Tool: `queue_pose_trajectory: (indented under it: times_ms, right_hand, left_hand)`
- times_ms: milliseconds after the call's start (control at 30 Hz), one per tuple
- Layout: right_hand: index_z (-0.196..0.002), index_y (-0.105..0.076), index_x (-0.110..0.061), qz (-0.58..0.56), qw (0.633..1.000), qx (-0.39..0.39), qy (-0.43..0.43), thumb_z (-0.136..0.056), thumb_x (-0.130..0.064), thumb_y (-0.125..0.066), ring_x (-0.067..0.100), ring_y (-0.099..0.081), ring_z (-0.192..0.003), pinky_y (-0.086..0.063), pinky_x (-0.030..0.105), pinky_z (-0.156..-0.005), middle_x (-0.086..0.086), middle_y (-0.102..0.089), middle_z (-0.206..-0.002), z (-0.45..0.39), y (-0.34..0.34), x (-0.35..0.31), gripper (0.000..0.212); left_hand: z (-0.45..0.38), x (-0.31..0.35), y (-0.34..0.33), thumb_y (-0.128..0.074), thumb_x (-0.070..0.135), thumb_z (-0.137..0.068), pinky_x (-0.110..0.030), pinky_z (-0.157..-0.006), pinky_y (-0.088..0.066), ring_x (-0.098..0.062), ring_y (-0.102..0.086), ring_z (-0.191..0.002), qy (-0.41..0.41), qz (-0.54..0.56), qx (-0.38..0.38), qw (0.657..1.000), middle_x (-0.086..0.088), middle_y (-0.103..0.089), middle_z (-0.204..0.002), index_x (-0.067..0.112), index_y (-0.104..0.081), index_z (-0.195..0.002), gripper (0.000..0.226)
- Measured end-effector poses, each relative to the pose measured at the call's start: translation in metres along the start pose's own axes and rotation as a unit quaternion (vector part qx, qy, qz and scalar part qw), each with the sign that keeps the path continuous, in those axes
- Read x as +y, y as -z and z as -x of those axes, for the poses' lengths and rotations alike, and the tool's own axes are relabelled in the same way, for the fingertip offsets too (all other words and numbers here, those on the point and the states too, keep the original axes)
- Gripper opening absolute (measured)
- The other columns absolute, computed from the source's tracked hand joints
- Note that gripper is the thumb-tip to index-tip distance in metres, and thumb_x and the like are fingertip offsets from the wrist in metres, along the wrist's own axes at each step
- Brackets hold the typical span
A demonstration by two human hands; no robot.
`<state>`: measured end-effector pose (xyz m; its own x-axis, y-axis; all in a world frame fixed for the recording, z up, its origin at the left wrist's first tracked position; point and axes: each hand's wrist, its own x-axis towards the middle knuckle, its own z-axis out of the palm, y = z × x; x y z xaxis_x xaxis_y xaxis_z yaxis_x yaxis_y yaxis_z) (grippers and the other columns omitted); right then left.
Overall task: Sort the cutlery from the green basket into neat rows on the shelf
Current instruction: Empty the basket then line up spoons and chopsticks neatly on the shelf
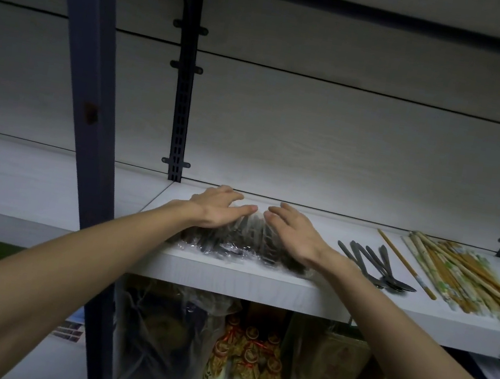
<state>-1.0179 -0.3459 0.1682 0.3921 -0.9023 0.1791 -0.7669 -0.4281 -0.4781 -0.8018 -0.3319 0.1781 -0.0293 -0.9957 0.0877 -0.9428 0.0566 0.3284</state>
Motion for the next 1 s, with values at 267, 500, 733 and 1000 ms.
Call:
queue_pose_trajectory:
  times_ms: [267,500,733,1000]
  right_hand:
    - [-0.153,-0.039,-0.028,0.013,0.994,-0.05,-0.099,-0.083,-0.076,-0.04,0.03,-0.038,-0.144,-0.029,0.047,-0.119,0.004,-0.039,-0.159,-0.028,-0.008,-0.004,0.085]
    - [-0.131,-0.06,-0.028,0.04,0.994,-0.03,-0.098,-0.083,-0.073,-0.048,0.03,-0.055,-0.125,-0.044,0.044,-0.106,0.007,-0.061,-0.138,-0.034,-0.005,-0.005,0.067]
    - [-0.152,-0.041,-0.029,0.08,0.992,-0.064,-0.078,-0.093,-0.074,-0.032,0.029,-0.027,-0.149,-0.024,0.054,-0.119,0.003,-0.037,-0.16,-0.054,-0.012,-0.019,0.075]
    - [-0.115,-0.06,-0.03,0.047,0.994,-0.048,-0.088,-0.092,-0.068,-0.041,0.026,-0.058,-0.118,-0.041,0.045,-0.106,0.0,-0.066,-0.126,-0.057,-0.023,-0.017,0.048]
  left_hand:
    - [0.006,-0.006,-0.008,-0.022,0.091,-0.082,-0.061,-0.12,-0.018,-0.027,-0.018,-0.154,0.014,-0.04,-0.078,0.996,0.003,-0.02,-0.168,0.03,-0.025,-0.16,0.099]
    - [0.014,-0.009,-0.009,-0.036,0.084,-0.083,-0.061,-0.12,-0.016,-0.025,-0.015,-0.154,0.023,0.011,-0.044,0.999,0.004,-0.018,-0.169,0.034,-0.022,-0.16,0.093]
    - [0.014,-0.008,-0.005,-0.028,0.085,-0.085,-0.056,-0.121,-0.02,-0.024,-0.018,-0.153,0.017,-0.002,-0.052,0.999,0.006,-0.023,-0.166,0.032,-0.028,-0.158,0.09]
    - [0.012,-0.011,-0.012,-0.029,0.085,-0.086,-0.055,-0.118,-0.026,-0.025,-0.024,-0.151,0.011,-0.02,-0.045,0.999,0.006,-0.028,-0.165,0.031,-0.029,-0.158,0.09]
